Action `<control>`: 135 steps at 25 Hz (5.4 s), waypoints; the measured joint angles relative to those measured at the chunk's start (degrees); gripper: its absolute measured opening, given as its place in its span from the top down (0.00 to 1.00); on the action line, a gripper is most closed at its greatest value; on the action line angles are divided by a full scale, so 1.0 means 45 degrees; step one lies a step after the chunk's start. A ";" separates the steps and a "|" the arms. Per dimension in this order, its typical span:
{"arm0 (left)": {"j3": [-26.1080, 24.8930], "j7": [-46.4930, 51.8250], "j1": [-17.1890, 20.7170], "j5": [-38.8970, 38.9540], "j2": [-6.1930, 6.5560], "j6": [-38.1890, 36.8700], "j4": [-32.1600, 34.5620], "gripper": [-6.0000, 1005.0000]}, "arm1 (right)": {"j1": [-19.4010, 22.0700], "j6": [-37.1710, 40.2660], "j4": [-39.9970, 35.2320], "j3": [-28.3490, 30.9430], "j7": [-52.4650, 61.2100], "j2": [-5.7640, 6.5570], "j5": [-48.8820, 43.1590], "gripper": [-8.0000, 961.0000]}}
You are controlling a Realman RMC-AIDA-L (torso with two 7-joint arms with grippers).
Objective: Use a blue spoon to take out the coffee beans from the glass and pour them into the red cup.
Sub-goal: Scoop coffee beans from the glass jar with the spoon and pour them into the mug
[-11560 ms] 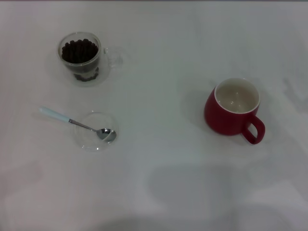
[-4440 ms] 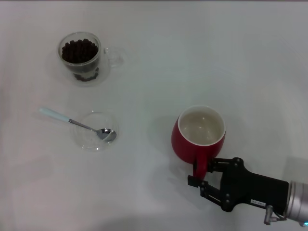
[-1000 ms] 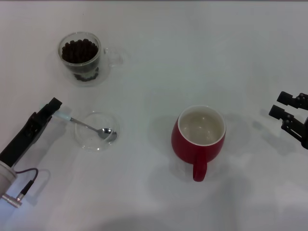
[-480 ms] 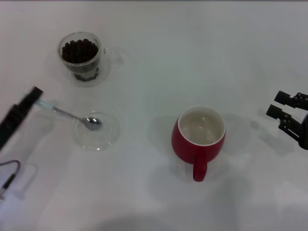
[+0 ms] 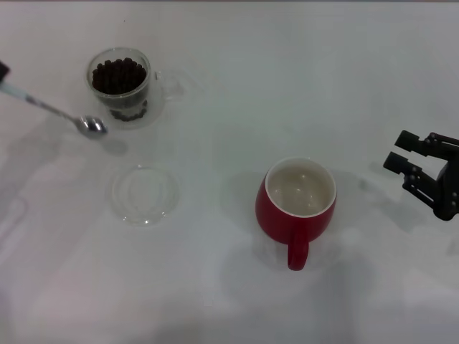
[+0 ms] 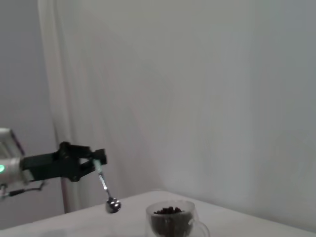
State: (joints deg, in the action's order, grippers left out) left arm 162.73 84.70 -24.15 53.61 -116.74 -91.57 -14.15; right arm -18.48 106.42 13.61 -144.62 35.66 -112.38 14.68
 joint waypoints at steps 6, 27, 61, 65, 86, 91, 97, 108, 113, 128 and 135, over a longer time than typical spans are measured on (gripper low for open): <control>0.0050 0.1743 -0.1364 -0.0200 0.0302 0.0294 -0.1933 0.87 | -0.0111 0.0502 -0.0024 0.0028 -0.0046 -0.0125 0.0000 0.60; 0.0052 0.2453 -0.4937 -0.3192 0.0670 0.5225 -0.1366 0.87 | -0.0210 0.0883 -0.0023 0.0069 -0.0044 -0.0297 0.0555 0.60; 0.0048 0.3161 -0.3586 -0.1076 0.0306 0.6396 0.0024 0.87 | -0.0001 0.0764 -0.0013 0.0069 0.0475 -0.0299 0.0656 0.60; -0.0028 0.3615 -0.3458 -0.1057 0.0335 0.6263 0.0093 0.87 | -0.0031 0.0758 -0.0019 0.0069 0.0506 -0.0287 0.0662 0.60; 0.0028 0.4264 -0.2875 -0.0202 0.0926 0.4150 0.0894 0.87 | -0.0428 0.0345 -0.0008 0.0054 0.0610 -0.0311 0.0685 0.60; 0.0049 0.4509 -0.3044 -0.0632 0.0891 0.3513 0.0914 0.87 | -0.0593 0.0338 -0.0001 0.0065 0.0598 -0.0319 0.0743 0.60; 0.0052 0.4816 -0.3286 -0.1422 0.0720 0.3115 0.1232 0.87 | -0.0596 0.0092 0.0018 0.0070 0.0505 -0.0436 0.1175 0.60; 0.0050 0.5094 -0.4012 -0.3118 0.0410 0.2548 0.2189 0.87 | -0.0542 -0.0243 -0.0046 0.0070 0.0148 -0.0521 0.2139 0.60; 0.0050 0.5106 -0.4330 -0.3716 0.0110 0.2483 0.2376 0.87 | -0.0459 -0.0447 -0.0192 0.0088 0.0140 -0.0533 0.2492 0.60; 0.0049 0.3555 -0.5572 -0.6159 -0.0429 0.3247 0.2941 0.87 | -0.0058 -0.0497 -0.0438 0.0088 0.0013 -0.0553 0.2509 0.60; 0.0051 0.1250 -0.6451 -0.7132 -0.0467 0.3439 0.3566 0.87 | -0.0033 -0.0554 -0.0444 0.0088 -0.0005 -0.0552 0.2500 0.60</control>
State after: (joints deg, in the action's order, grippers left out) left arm 162.96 90.33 -53.18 21.51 -118.84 -76.09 1.89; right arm -18.63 103.93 11.61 -144.22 35.64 -114.86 25.93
